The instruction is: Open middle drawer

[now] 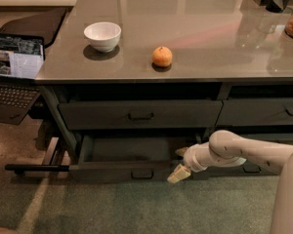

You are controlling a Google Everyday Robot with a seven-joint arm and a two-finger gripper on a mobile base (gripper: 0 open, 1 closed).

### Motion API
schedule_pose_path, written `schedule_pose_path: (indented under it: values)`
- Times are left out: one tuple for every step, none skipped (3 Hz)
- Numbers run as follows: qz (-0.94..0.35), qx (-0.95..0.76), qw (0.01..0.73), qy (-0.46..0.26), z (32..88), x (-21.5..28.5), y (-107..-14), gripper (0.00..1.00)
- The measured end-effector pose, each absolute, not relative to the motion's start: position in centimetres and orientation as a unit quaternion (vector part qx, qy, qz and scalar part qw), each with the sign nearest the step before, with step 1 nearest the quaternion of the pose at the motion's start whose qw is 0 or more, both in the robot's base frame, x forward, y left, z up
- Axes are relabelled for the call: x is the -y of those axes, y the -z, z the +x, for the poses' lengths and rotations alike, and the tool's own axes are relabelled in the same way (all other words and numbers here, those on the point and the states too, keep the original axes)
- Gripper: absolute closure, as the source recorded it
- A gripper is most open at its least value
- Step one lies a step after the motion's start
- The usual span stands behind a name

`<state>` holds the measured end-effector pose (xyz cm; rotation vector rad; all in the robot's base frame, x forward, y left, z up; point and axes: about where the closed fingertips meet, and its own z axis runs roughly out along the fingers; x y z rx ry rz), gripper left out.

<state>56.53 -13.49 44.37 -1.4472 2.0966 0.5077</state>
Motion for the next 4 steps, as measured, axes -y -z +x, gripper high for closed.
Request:
schedule_pose_path:
  values:
    - [-0.541, -0.778, 0.264, -0.181, 54.9, 13.6, -44.1, 0.0]
    - [-0.544, -0.782, 0.25, -0.173, 52.7, 14.2, -43.4, 0.0]
    - [-0.546, -0.789, 0.225, -0.168, 51.0, 14.9, -42.1, 0.0]
    - [-0.547, -0.794, 0.209, -0.165, 50.0, 15.4, -41.6, 0.17]
